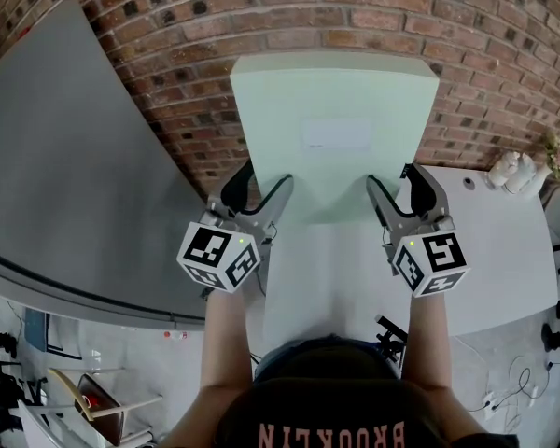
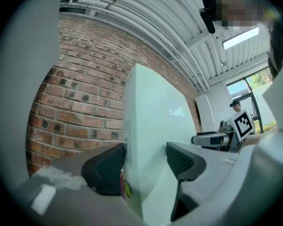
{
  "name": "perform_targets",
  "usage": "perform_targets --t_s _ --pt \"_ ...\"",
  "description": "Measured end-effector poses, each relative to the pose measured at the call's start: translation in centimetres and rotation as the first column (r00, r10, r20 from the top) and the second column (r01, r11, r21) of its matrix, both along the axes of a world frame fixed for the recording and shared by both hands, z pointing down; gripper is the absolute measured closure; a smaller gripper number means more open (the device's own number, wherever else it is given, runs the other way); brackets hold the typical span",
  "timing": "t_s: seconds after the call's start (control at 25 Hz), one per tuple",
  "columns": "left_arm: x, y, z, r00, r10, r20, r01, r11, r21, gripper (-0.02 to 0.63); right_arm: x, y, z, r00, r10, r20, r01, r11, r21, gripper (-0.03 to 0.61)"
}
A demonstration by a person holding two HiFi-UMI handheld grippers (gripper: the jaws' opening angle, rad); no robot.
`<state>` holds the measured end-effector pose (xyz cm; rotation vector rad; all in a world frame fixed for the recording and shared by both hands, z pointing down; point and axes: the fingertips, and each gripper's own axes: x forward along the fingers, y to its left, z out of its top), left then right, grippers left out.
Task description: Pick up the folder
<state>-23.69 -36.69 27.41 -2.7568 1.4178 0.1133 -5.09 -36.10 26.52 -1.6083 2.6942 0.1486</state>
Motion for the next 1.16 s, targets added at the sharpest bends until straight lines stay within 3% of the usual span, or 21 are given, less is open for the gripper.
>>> perform_targets --t_s 1.16 --pt "-0.46 -0.21 -0.48 1.0 -0.029 -0.011 0.029 1.0 0.008 0.319 -0.34 0.02 -0.48 1.0 0.002 -0.014 -0.002 1.0 0.014 0.307"
